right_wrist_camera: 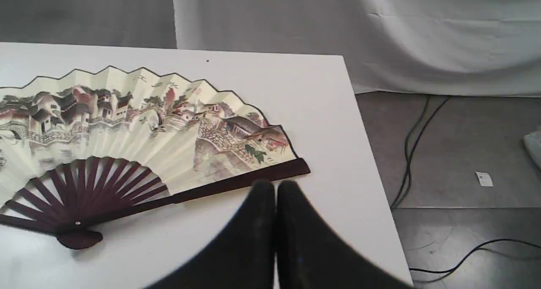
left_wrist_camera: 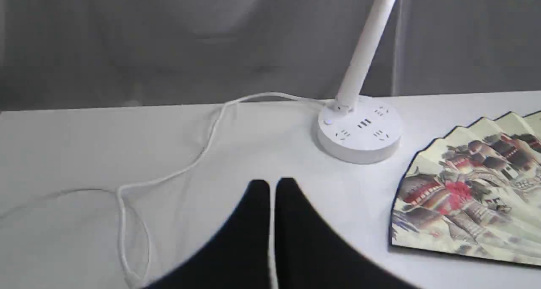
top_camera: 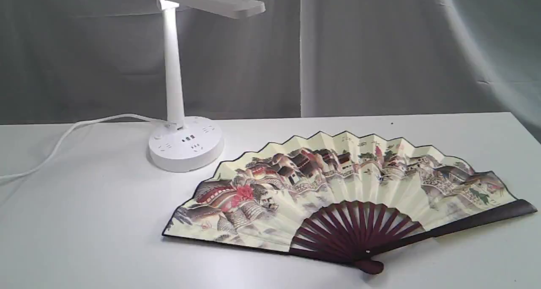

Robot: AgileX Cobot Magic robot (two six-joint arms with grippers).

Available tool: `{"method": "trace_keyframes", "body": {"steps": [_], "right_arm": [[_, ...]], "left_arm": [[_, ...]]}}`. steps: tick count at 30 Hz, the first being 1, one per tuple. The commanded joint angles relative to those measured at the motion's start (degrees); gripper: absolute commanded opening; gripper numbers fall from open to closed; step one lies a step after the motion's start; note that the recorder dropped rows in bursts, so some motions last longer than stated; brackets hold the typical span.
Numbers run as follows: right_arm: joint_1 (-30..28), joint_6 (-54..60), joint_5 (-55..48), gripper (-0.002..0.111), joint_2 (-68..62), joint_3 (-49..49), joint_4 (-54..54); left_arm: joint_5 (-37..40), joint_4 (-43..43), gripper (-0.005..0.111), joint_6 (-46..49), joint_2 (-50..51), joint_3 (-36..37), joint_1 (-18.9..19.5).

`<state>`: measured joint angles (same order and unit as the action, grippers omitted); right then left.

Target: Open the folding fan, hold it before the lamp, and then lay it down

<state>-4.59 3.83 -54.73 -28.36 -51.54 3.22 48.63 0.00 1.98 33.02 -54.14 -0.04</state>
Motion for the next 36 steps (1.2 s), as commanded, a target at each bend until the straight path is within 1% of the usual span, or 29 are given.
{"method": "trace_keyframes", "body": {"steps": [1, 7, 9, 15, 17, 20, 22, 25, 28, 30, 34, 36], "right_arm": [[0.0, 0.8, -2.1, 0.0, 2.7, 0.4, 0.8], [0.2, 0.8, -3.2, 0.0, 6.0, 0.4, 1.3], [1.0, 0.8, -3.2, 0.0, 6.9, 0.4, 1.7], [4.9, 0.7, -3.0, 0.0, 11.3, 0.4, 2.1], [5.4, 0.6, -3.0, 0.0, 12.9, 0.4, 2.1], [5.4, 0.5, -3.0, 0.0, 14.8, 0.4, 2.8], [5.4, 0.5, -3.0, 0.0, 15.9, 0.7, 3.3], [5.4, 0.4, -3.0, 0.0, 18.0, 2.4, 3.6], [5.4, 0.0, -2.1, 0.0, 20.6, 5.4, 3.6], [5.4, -0.7, 0.4, 0.0, 22.9, 8.1, 3.9], [5.4, -3.1, 4.4, 0.0, 27.0, 12.7, 4.0], [5.4, -3.4, 6.0, 0.0, 28.4, 15.2, 4.0]], "left_arm": [[-0.7, -0.9, 0.0, -1.1, -1.5, -0.2, 0.0], [-1.0, -1.1, 0.0, -2.0, -4.8, 0.0, 0.0], [-1.5, -1.1, 0.0, -2.0, -6.5, 0.4, 0.0], [-2.9, -0.9, 0.0, -2.0, -13.1, 4.4, 0.0], [-3.0, -0.9, 0.0, -2.0, -15.1, 5.9, 0.0], [-5.7, -0.9, 0.0, -2.0, -18.9, 8.8, 0.0], [-9.4, -0.9, 0.0, -2.0, -21.5, 11.5, 0.0], [-13.9, -0.9, 0.0, -2.0, -26.1, 16.1, 0.0], [-15.0, -0.9, 0.0, -2.0, -29.8, 19.7, 0.0], [-16.0, -0.9, 0.0, -2.0, -32.0, 21.8, 0.0], [-17.4, -0.7, 0.0, -5.0, -33.0, 25.1, 0.1], [-17.4, -0.7, 0.0, -4.9, -33.0, 26.1, 0.1]]}}
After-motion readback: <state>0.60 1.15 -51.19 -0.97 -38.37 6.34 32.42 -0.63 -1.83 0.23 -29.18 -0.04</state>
